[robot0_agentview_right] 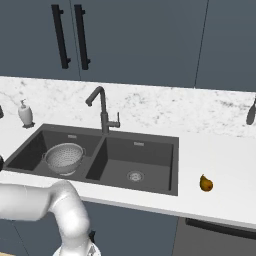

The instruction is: Put the colander in the sink, put the banana, pear in the colander, and turn on the sink faucet and pour water over the colander.

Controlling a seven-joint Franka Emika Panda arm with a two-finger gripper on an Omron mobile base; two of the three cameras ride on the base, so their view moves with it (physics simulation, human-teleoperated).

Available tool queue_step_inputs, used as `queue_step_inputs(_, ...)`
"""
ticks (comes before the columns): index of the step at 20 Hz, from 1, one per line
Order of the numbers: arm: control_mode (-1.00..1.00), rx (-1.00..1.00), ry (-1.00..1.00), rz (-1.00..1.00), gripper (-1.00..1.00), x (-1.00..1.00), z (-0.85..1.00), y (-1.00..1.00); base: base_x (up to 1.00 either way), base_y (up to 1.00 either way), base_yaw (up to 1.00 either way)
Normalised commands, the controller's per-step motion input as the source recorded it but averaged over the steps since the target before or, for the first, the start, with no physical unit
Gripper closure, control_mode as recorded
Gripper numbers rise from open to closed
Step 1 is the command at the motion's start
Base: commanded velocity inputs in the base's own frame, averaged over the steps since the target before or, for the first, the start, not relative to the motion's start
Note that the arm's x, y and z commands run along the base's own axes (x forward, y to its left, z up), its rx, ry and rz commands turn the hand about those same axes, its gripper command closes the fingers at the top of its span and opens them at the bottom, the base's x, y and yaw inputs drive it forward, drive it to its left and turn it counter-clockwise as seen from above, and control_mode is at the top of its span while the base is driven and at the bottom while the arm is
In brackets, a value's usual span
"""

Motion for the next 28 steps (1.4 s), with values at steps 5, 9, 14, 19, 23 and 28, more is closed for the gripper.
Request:
queue_step_inputs(5,-1.0,-0.06,0.06,0.0,-1.0,0.2,-0.13,0.27,0.0,0.0,0.0)
queue_step_inputs(9,-1.0,-0.02,-0.01,0.0,-1.0,0.29,-0.36,0.2,0.0,0.0,0.0)
queue_step_inputs(14,-1.0,0.0,0.0,0.0,-1.0,0.33,-0.21,0.2,0.0,0.0,0.0)
queue_step_inputs(19,-1.0,0.0,0.0,0.0,-1.0,0.26,-0.28,0.21,0.0,0.0,0.0)
queue_step_inputs(23,-1.0,0.0,0.0,0.0,-1.0,0.3,-0.46,0.17,0.0,0.0,0.0)
queue_step_inputs(28,-1.0,0.0,0.0,0.0,-1.0,0.24,-0.37,0.15,0.0,0.0,0.0)
